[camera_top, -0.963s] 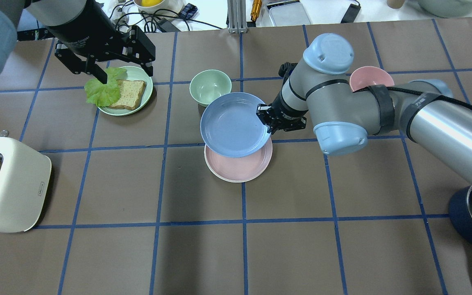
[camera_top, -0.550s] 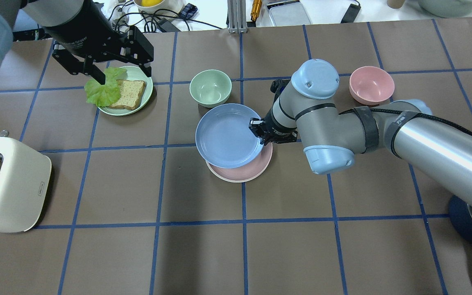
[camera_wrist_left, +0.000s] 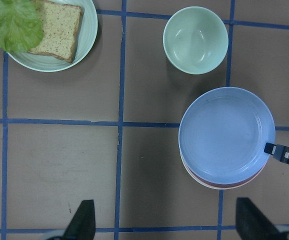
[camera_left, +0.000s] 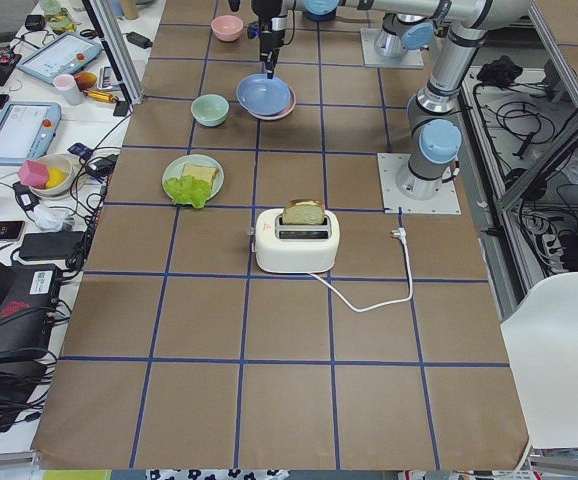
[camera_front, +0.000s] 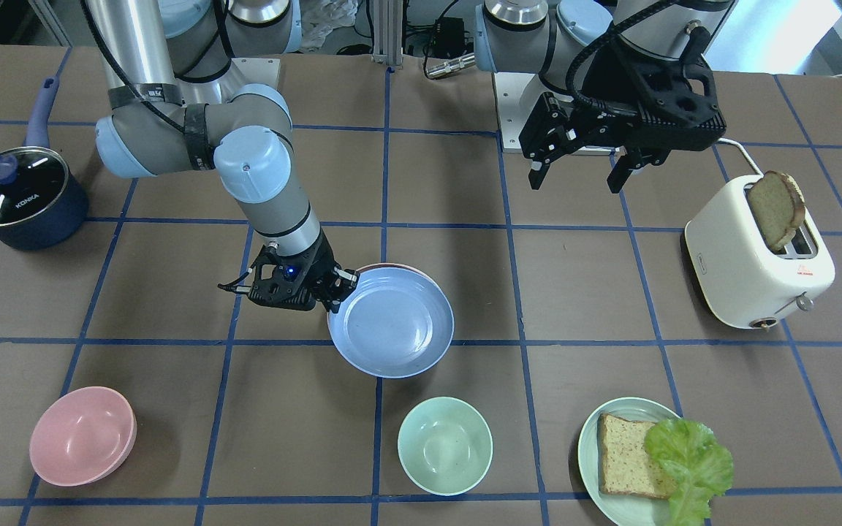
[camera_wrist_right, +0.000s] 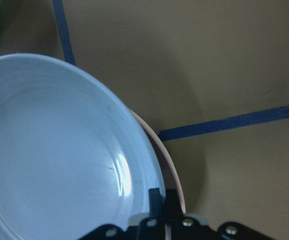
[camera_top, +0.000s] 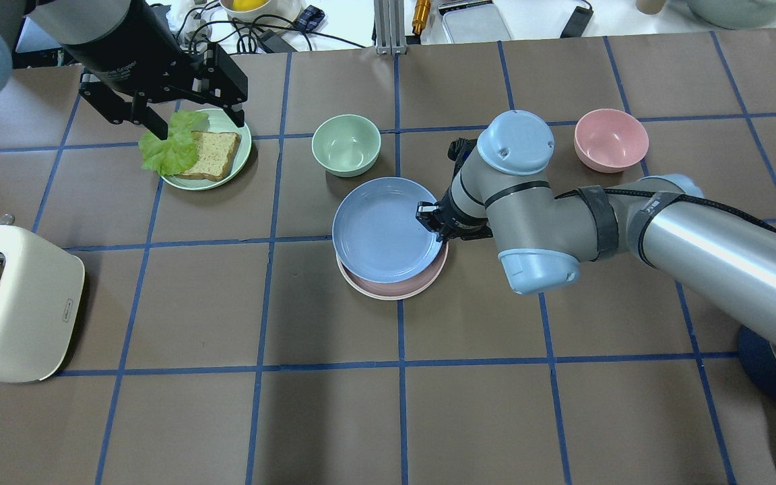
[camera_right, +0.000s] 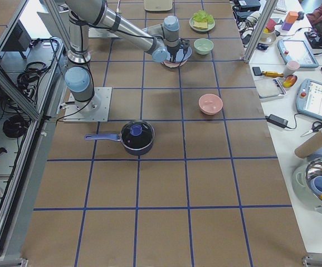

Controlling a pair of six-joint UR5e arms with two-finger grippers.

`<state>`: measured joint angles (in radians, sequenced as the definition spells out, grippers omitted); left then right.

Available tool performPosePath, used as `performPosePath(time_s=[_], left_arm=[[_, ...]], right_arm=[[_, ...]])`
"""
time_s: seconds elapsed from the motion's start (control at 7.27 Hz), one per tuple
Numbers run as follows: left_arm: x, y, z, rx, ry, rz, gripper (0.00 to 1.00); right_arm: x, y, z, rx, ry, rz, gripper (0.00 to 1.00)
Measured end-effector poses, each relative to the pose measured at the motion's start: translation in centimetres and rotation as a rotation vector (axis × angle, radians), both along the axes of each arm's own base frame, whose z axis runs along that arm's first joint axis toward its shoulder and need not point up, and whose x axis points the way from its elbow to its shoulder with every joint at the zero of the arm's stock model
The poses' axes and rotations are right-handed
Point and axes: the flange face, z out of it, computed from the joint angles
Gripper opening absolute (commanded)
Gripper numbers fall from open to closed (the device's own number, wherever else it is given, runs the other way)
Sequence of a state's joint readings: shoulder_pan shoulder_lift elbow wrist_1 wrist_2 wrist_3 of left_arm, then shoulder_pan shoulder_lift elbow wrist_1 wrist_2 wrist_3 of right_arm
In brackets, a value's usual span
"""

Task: Stack three plates with pink and blue
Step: 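Lower the blue plate onto the pink plate with the right gripper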

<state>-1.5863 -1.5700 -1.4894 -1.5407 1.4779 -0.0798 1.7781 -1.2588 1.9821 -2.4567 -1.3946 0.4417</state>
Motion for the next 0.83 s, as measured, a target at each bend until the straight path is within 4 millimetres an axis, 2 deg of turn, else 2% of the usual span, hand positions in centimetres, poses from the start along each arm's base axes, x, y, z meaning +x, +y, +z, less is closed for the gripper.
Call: performPosePath(time_s=[0.55, 0.69, 0.83], left_arm=[[0.09, -0.02, 0.0, 0.0, -0.003, 0.001, 1.0], [0.11, 0.01, 0.04, -0.001, -0.005, 0.002, 1.0], [0.14, 0.06, 0.09, -0.002, -0.005, 0.002, 1.0]], right_arm=[[-0.08, 0.14, -0.1, 0.002, 0.004, -0.001, 0.0], [-0.09, 0.29, -0.09, 0.004, 0.004, -0.002, 0.05], [-0.09, 0.53, -0.3, 0.01, 0.003, -0.005, 0.05]])
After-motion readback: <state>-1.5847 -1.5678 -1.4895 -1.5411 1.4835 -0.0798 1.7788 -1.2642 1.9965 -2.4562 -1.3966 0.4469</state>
